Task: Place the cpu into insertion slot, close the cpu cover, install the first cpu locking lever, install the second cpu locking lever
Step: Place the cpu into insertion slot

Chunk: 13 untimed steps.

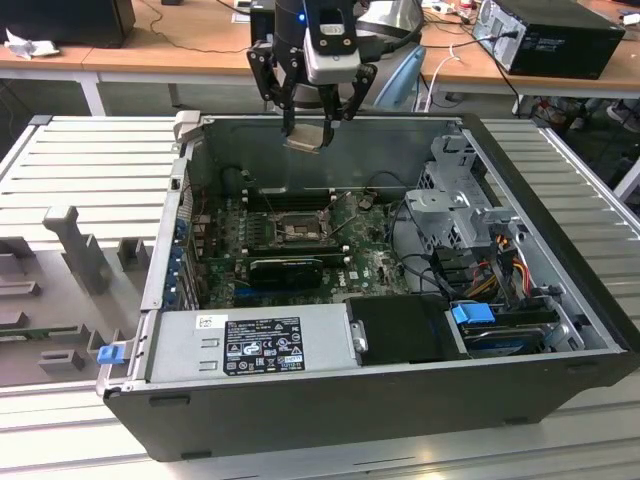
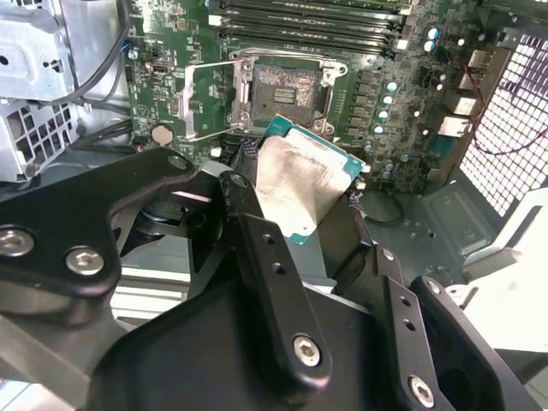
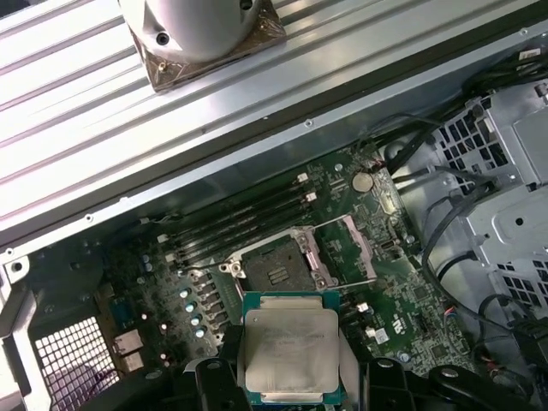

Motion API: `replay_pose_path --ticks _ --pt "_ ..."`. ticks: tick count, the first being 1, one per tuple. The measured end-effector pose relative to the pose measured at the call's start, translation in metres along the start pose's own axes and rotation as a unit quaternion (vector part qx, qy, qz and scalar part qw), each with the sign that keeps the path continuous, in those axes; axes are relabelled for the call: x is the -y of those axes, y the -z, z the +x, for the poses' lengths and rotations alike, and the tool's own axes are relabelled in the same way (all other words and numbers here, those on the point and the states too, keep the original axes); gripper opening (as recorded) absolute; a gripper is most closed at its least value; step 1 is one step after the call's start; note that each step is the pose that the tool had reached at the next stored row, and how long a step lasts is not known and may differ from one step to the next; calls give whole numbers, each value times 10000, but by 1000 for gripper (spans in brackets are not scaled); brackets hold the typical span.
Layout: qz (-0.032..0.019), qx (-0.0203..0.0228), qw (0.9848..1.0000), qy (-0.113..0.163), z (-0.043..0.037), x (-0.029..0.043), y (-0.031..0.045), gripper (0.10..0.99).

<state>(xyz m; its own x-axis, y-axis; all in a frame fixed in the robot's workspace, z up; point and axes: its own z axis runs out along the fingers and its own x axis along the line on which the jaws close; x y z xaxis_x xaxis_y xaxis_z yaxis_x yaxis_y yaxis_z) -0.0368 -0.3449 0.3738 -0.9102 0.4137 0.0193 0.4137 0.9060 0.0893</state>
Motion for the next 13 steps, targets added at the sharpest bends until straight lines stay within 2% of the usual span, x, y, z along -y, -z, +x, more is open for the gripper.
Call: replay_pose_path --ticks 7,13 --pt "-6 24 9996 -271 0 0 -1 529" --pt "-11 45 9987 -502 0 0 -1 529"
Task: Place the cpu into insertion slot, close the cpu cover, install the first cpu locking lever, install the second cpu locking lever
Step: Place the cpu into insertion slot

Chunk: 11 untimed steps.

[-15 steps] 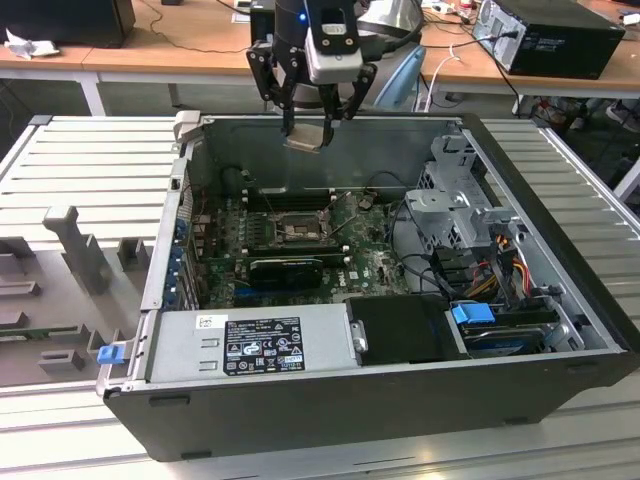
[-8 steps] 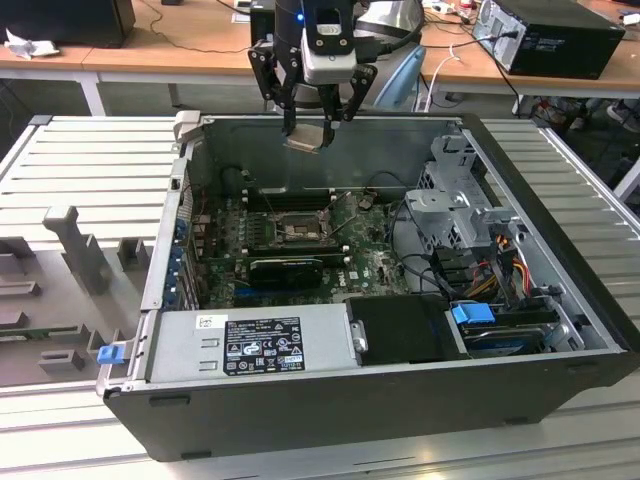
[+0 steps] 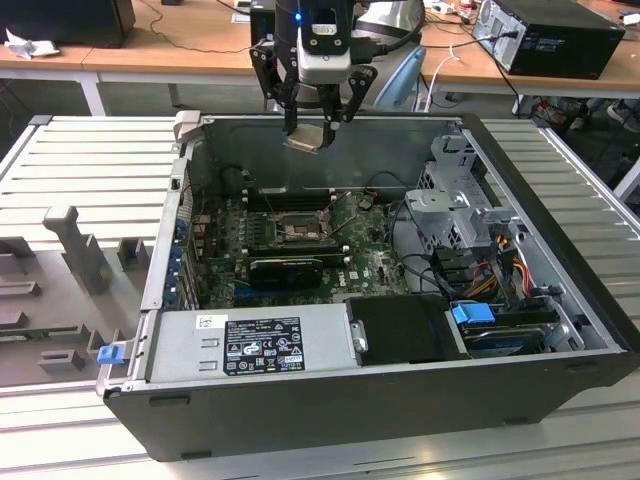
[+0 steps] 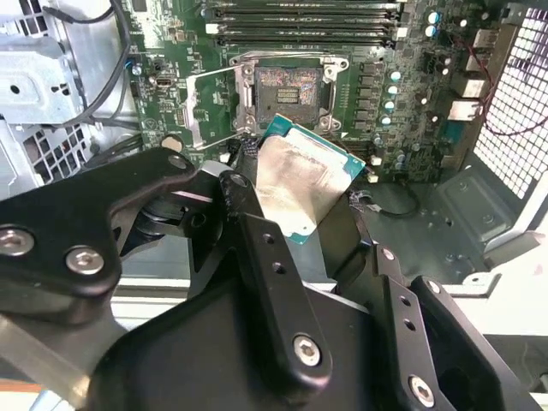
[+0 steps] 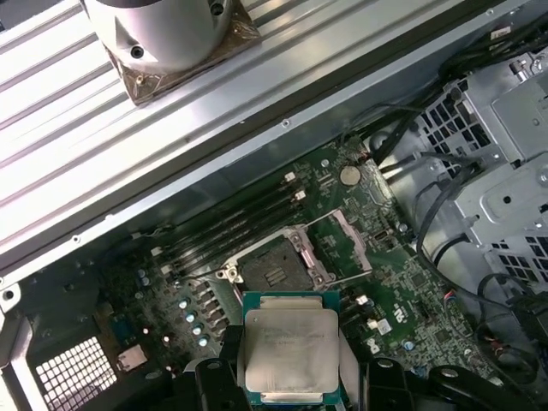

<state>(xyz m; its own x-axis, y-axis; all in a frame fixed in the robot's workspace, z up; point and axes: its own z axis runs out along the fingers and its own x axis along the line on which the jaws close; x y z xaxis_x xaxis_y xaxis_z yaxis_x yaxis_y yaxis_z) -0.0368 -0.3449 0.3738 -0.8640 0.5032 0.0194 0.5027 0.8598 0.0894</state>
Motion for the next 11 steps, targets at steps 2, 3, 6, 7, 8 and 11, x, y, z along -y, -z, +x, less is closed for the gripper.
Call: replay_pose_path --ticks 2,3,6,7,8,11 --pt "-1 7 10000 -81 0 0 0 529" --pt "-2 10 9999 -108 0 0 0 529" --pt "-4 19 9998 -209 0 0 0 529" --pt "-5 24 9996 -268 0 0 0 529" --pt "-6 31 9994 -340 0 0 0 529" --pt "-9 44 9988 -489 0 0 1 529"
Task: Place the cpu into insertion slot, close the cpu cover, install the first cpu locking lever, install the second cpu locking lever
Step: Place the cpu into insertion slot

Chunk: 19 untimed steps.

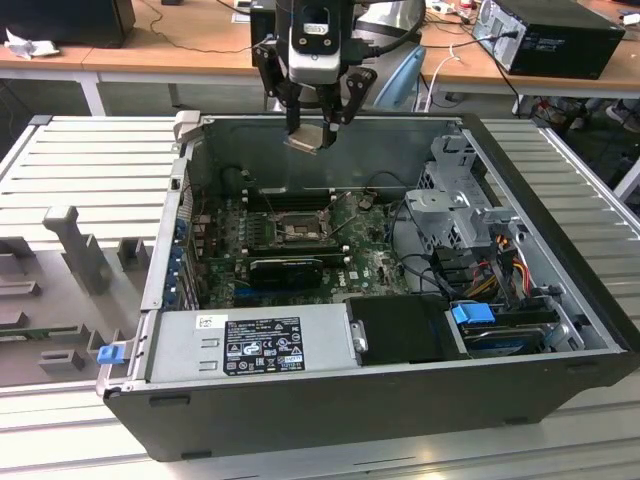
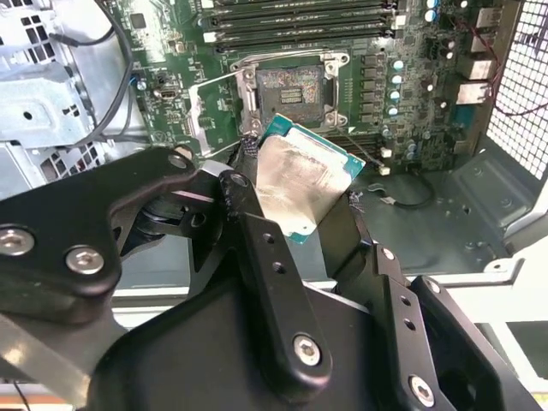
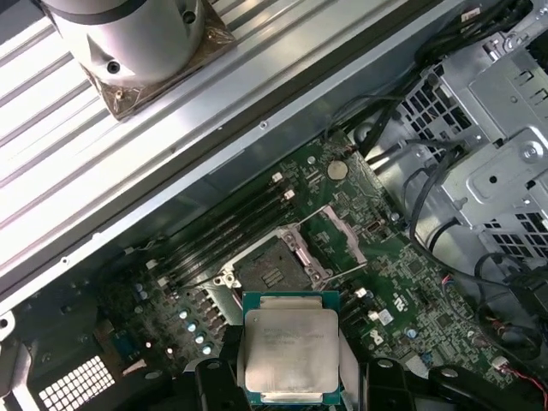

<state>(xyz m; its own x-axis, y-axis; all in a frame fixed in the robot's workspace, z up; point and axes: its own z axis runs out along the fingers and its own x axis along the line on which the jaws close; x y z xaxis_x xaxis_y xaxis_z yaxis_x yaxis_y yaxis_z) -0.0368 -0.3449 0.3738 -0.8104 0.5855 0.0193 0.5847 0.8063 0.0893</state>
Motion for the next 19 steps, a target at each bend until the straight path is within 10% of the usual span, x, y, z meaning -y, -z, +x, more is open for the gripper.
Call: replay_pose_path --ticks 19 --pt "-15 70 9970 -776 0 0 -1 529"
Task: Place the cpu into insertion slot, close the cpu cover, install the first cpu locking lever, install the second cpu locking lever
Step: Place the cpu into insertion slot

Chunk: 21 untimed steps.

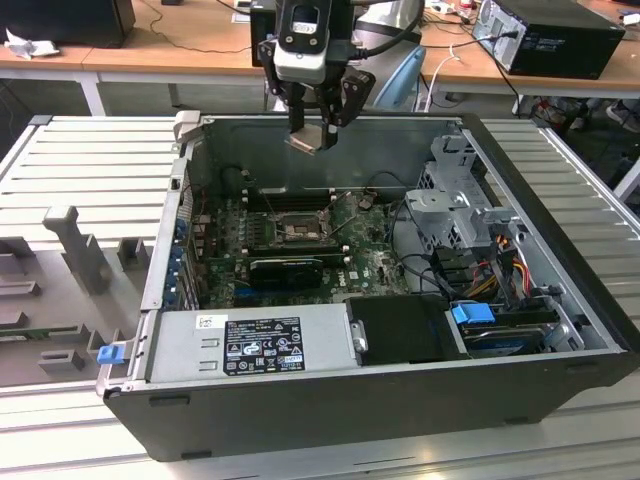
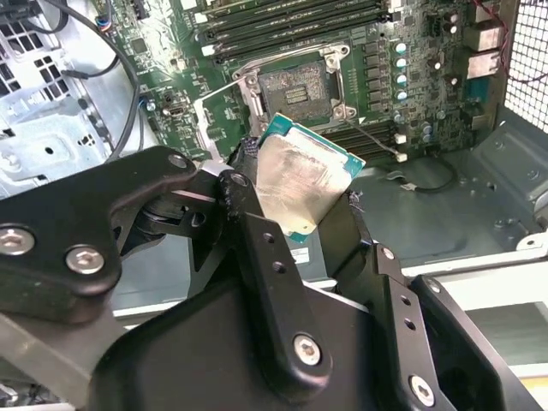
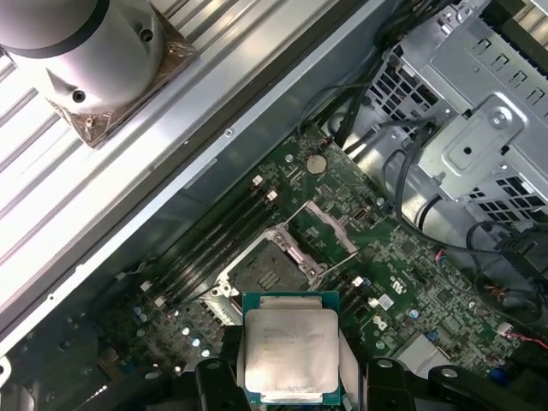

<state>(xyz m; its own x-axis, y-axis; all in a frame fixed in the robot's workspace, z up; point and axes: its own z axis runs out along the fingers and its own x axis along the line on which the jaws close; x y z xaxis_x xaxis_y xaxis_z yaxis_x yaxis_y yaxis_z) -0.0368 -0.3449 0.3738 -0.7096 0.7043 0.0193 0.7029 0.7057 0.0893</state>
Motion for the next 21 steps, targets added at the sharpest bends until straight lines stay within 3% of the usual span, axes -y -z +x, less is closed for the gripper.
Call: replay_pose_path --ticks 13,17,21 --pt "-8 39 9991 -430 0 0 0 529" --pt "-16 75 9965 -833 0 0 -2 529" --pt "-23 107 9928 -1195 0 0 -3 529"
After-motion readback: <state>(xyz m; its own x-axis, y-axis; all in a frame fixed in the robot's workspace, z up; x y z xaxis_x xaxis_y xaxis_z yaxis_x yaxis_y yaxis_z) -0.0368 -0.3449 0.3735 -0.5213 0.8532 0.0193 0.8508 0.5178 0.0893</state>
